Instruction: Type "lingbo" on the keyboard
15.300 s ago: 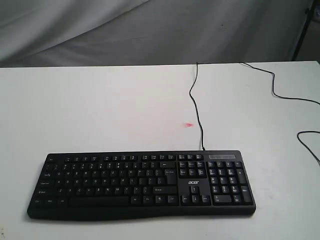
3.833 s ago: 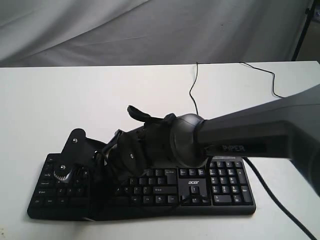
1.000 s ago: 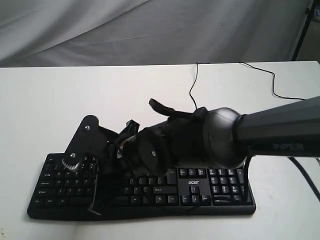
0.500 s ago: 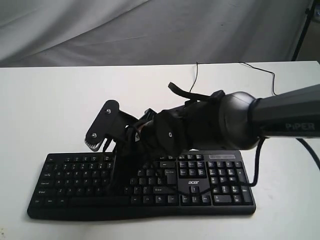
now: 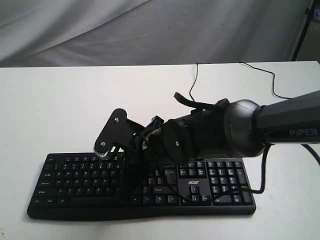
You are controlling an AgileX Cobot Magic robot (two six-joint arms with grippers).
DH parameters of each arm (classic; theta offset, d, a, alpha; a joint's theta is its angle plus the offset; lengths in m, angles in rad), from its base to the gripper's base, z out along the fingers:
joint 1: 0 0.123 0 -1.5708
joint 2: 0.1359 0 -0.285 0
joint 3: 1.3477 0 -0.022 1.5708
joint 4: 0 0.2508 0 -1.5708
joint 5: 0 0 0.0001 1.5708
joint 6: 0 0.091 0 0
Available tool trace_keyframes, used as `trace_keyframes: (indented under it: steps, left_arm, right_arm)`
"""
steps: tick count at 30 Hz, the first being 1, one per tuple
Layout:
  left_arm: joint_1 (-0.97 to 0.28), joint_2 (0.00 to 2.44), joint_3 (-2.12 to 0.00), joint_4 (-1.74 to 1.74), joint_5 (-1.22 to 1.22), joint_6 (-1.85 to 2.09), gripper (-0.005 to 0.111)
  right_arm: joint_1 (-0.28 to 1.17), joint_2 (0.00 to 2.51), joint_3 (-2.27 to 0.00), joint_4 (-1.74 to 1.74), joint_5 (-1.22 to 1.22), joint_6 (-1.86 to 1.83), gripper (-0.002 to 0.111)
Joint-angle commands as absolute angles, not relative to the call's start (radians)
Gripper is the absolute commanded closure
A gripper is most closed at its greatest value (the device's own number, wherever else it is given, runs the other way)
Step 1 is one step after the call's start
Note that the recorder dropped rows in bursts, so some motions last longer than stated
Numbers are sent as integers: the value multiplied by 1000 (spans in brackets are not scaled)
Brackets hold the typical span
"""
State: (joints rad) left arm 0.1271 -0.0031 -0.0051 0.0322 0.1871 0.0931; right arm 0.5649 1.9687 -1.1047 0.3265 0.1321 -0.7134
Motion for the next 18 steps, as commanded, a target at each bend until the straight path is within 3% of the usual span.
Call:
trace_keyframes:
  steps: [1,18]
  left_arm:
    - [123,0,0,32,183,90,106]
    - [123,0,0,32,183,90,106]
  right_arm:
    - [545,1962,-1084,324,116,-724,108]
    - [548,1962,-1071,322,97,-724,108]
